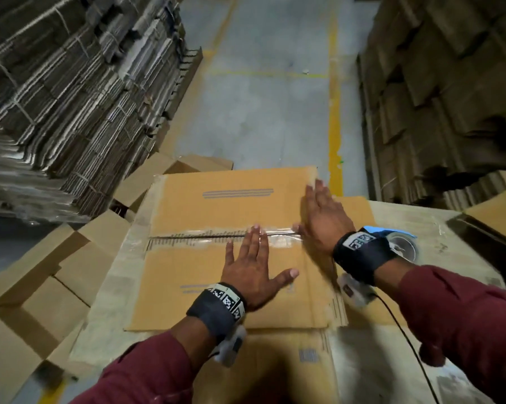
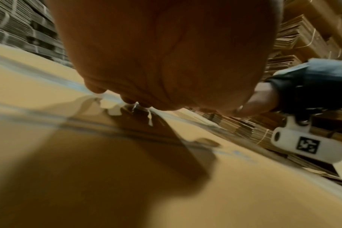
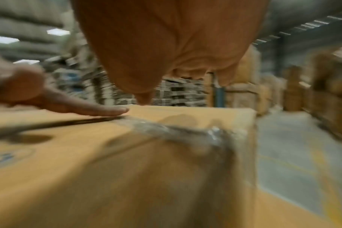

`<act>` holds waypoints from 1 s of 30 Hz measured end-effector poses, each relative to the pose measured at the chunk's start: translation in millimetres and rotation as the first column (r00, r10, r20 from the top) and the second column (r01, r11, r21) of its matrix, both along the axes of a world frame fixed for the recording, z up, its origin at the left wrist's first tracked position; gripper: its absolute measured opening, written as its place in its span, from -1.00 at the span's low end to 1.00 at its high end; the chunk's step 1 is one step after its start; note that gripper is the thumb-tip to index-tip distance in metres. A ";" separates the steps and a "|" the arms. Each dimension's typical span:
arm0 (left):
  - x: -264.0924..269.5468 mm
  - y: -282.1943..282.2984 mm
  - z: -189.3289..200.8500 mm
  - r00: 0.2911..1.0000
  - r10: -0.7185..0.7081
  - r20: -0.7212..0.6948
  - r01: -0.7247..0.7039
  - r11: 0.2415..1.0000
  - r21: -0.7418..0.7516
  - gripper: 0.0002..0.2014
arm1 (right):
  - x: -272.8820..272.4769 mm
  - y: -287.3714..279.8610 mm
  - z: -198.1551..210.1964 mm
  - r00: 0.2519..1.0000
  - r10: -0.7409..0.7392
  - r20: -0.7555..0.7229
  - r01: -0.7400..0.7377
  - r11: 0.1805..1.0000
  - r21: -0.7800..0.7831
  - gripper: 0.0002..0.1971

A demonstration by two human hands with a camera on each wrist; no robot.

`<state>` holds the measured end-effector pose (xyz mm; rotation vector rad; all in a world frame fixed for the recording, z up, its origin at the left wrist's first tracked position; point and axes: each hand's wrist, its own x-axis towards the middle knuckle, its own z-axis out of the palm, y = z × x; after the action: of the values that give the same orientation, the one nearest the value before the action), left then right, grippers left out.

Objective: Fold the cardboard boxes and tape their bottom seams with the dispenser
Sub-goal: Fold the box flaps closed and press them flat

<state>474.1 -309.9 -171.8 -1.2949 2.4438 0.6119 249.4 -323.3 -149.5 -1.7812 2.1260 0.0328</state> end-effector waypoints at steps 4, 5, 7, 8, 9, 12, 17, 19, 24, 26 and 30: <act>59.2 -18.5 -4.5 0.997 0.046 0.059 -0.045 0.999 -0.015 0.17 | 58.1 1.2 7.3 0.858 0.514 -0.003 -0.513 0.858 0.032 -0.11; 71.5 -20.6 -6.0 0.997 0.023 0.071 -0.021 0.999 -0.027 0.16 | 69.2 0.2 3.9 0.835 0.550 0.012 -0.548 0.832 0.084 -0.05; 87.2 -22.4 -8.7 0.996 -0.038 0.075 0.041 0.998 -0.042 0.15 | 84.9 -0.3 -8.7 0.801 0.598 -0.020 -0.584 0.789 0.193 0.03; 90.6 -23.2 -9.6 0.996 -0.054 0.067 0.057 0.998 -0.038 0.16 | 89.2 0.3 -14.6 0.790 0.612 -0.041 -0.587 0.775 0.234 0.04; 91.5 -24.5 -10.3 0.997 -0.058 0.057 0.059 0.998 -0.028 0.17 | 91.4 0.7 -18.0 0.785 0.618 -0.054 -0.585 0.766 0.267 0.07; 92.3 -28.8 -6.1 0.998 -0.052 0.030 0.052 0.999 0.002 0.17 | 94.5 -0.4 -17.9 0.781 0.618 -0.089 -0.563 0.758 0.328 0.20; 133.2 -42.4 12.7 0.995 0.098 -0.001 -0.098 0.995 -0.020 0.24 | 131.8 -9.4 1.5 0.762 0.645 -0.057 -0.618 0.751 0.232 0.12; 160.5 -49.0 14.0 0.986 0.168 0.000 -0.167 0.985 -0.040 0.21 | 157.3 -15.1 1.6 0.750 0.661 -0.029 -0.644 0.739 0.198 0.10; 209.8 -51.8 -2.5 0.986 0.165 0.012 -0.165 0.986 0.005 0.22 | 203.9 -29.1 -12.9 0.723 0.690 -0.020 -0.664 0.703 0.254 -0.06; 215.6 -53.9 -6.7 0.986 0.158 -0.057 -0.155 0.986 0.054 0.26 | 209.5 -30.1 -13.4 0.721 0.692 -0.033 -0.656 0.697 0.291 -0.07; 225.1 -55.9 0.1 0.909 0.290 -0.300 -0.261 0.956 0.132 0.27 | 213.5 -30.8 -2.3 0.729 0.684 -0.016 -0.657 0.706 0.264 0.02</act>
<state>699.1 -365.8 -171.6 -1.6305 2.4559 1.0662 462.9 -354.0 -151.8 -2.3317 1.3266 0.5711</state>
